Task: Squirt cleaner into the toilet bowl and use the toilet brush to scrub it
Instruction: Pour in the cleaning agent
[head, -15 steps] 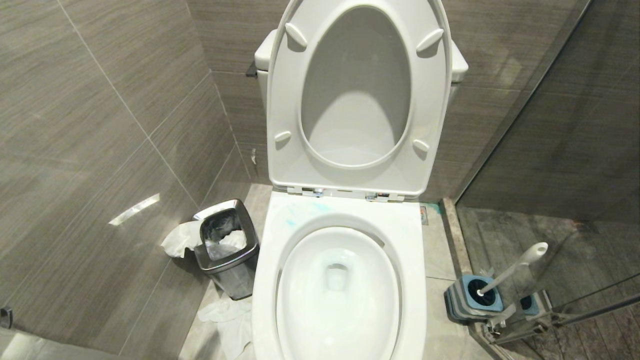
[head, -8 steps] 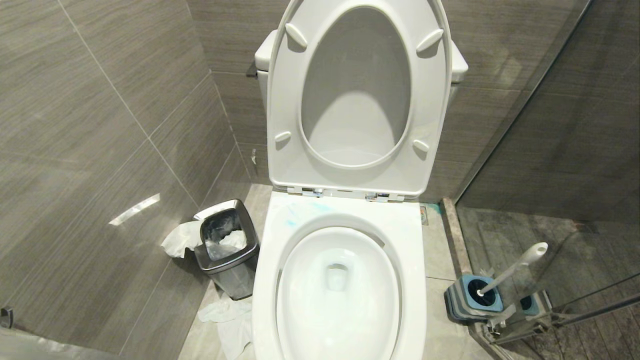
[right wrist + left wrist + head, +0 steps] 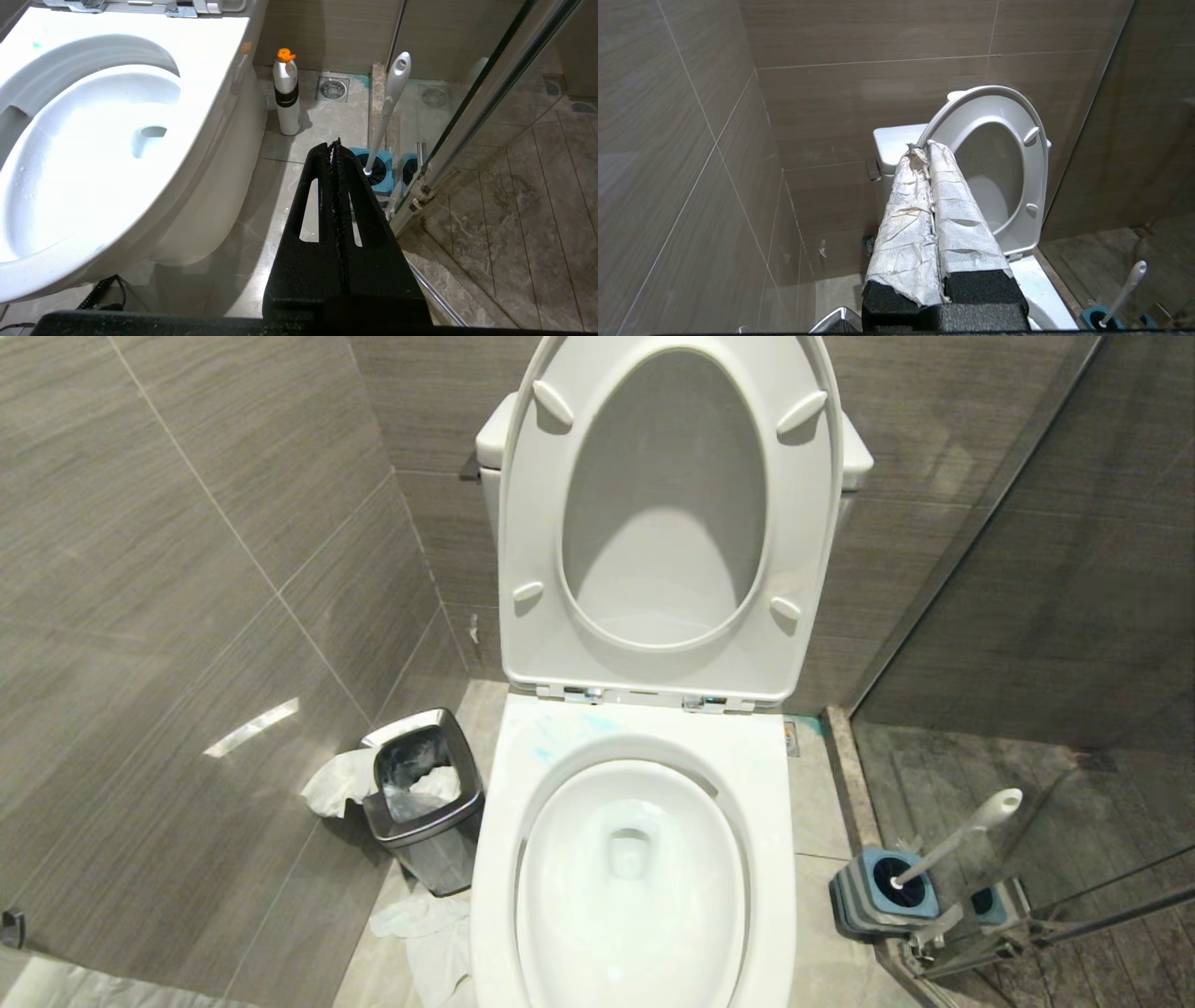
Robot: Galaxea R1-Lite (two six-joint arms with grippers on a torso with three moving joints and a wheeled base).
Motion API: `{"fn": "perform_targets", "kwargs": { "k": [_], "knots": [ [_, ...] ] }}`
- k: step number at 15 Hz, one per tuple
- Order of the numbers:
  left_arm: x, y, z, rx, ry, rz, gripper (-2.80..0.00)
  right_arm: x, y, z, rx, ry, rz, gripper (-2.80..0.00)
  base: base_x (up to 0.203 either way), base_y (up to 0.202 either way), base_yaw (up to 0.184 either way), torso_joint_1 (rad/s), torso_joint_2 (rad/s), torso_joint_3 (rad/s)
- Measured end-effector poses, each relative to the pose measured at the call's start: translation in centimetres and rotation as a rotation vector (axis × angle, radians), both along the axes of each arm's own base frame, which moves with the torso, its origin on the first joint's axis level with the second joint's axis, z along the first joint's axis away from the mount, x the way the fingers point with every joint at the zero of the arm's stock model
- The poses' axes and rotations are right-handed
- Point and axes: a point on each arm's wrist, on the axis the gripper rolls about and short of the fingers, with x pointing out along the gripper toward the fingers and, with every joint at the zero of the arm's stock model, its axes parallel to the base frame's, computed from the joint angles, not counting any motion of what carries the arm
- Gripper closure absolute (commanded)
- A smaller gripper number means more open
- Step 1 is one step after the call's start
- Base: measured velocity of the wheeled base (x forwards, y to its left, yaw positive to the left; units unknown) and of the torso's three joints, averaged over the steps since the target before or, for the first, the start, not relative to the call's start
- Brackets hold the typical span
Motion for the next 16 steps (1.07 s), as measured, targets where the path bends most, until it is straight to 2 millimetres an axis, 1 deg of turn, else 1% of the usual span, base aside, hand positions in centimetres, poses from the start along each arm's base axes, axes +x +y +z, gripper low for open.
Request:
{"fn": "perform_targets", "kwargs": {
  "k": [4, 7, 9, 12, 16],
  "knots": [
    [-4.1, 0.2, -1.0, -0.004, -0.055, 0.005, 0.00, 0.0, 0.0, 0.0, 0.000, 0.000, 0.000, 0.00, 0.000, 0.000, 0.000, 0.000, 0.00, 0.000],
    [-6.5, 0.3, -2.1, -0.008, -0.098, 0.017, 0.00, 0.0, 0.0, 0.0, 0.000, 0.000, 0.000, 0.00, 0.000, 0.000, 0.000, 0.000, 0.00, 0.000],
    [-7.6, 0.2, -3.7, -0.006, -0.085, 0.026, 0.00, 0.0, 0.0, 0.0, 0.000, 0.000, 0.000, 0.00, 0.000, 0.000, 0.000, 0.000, 0.00, 0.000],
    [-8.8, -0.1, -6.8, -0.001, -0.041, 0.050, 0.00, 0.0, 0.0, 0.0, 0.000, 0.000, 0.000, 0.00, 0.000, 0.000, 0.000, 0.000, 0.00, 0.000],
    [-9.9, -0.3, -10.5, 0.000, -0.012, 0.062, 0.00, 0.0, 0.0, 0.0, 0.000, 0.000, 0.000, 0.00, 0.000, 0.000, 0.000, 0.000, 0.00, 0.000]
  ]
}}
